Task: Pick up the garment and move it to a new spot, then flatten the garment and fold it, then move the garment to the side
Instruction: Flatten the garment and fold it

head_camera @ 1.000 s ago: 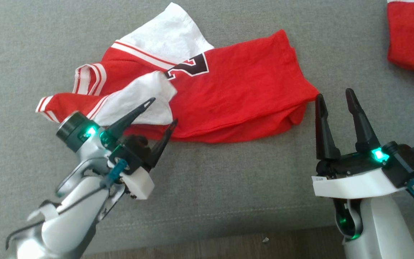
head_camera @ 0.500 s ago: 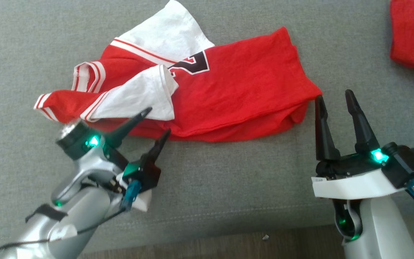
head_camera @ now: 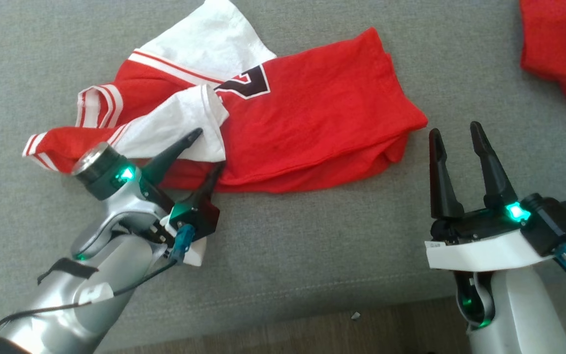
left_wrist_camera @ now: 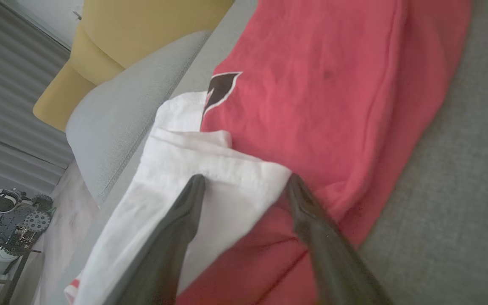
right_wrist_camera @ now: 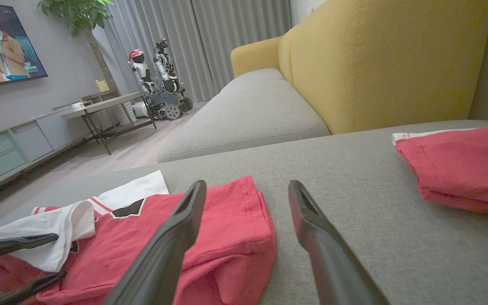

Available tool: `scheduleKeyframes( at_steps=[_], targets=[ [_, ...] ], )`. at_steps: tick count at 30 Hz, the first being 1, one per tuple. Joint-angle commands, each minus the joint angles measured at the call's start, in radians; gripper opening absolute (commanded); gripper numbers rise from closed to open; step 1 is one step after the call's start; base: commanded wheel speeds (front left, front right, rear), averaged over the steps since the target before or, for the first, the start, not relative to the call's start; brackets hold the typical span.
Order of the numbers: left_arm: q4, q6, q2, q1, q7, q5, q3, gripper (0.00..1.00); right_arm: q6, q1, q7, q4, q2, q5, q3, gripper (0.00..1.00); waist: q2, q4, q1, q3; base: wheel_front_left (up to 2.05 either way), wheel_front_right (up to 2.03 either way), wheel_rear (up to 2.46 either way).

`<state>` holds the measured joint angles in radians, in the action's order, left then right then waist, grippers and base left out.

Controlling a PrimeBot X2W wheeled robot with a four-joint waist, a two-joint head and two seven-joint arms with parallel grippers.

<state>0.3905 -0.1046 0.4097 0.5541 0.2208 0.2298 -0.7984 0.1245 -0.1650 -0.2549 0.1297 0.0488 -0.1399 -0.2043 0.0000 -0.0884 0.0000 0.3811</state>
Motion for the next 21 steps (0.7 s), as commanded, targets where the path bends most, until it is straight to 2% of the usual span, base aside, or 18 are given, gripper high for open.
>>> scheduleKeyframes(
  at_steps=[1, 3, 11, 16, 21],
  targets=[
    [-0.022, -0.007, 0.023, 0.036, 0.009, -0.009, 0.034, 0.48, 0.006, -0.012, -0.007, -0.031, 0.001, -0.014, -0.021, 1.0, 0.0, -0.001, 0.0, -0.001, 0.0, 0.0, 0.0],
    [-0.033, 0.003, 0.021, 0.029, 0.017, -0.028, 0.032, 0.0, 0.006, -0.011, -0.007, -0.03, 0.001, -0.014, -0.02, 1.0, 0.0, -0.002, 0.0, -0.003, 0.0, 0.0, 0.0],
    [-0.156, -0.013, 0.054, -0.015, 0.036, -0.097, 0.053, 0.0, 0.006, -0.005, -0.007, -0.015, 0.001, -0.008, -0.018, 1.0, 0.0, 0.009, 0.0, -0.02, 0.0, 0.0, 0.0],
    [-0.271, -0.049, 0.112, -0.054, 0.04, -0.151, 0.112, 0.0, 0.006, -0.02, -0.007, 0.099, 0.001, -0.016, -0.02, 1.0, 0.0, 0.031, 0.0, -0.032, 0.0, 0.0, 0.0],
    [-0.32, -0.071, 0.145, -0.077, 0.04, -0.172, 0.14, 0.0, 0.006, -0.062, -0.007, 0.185, 0.001, -0.026, 0.0, 1.0, 0.0, 0.05, 0.0, -0.04, 0.0, 0.0, 0.0]
  ],
)
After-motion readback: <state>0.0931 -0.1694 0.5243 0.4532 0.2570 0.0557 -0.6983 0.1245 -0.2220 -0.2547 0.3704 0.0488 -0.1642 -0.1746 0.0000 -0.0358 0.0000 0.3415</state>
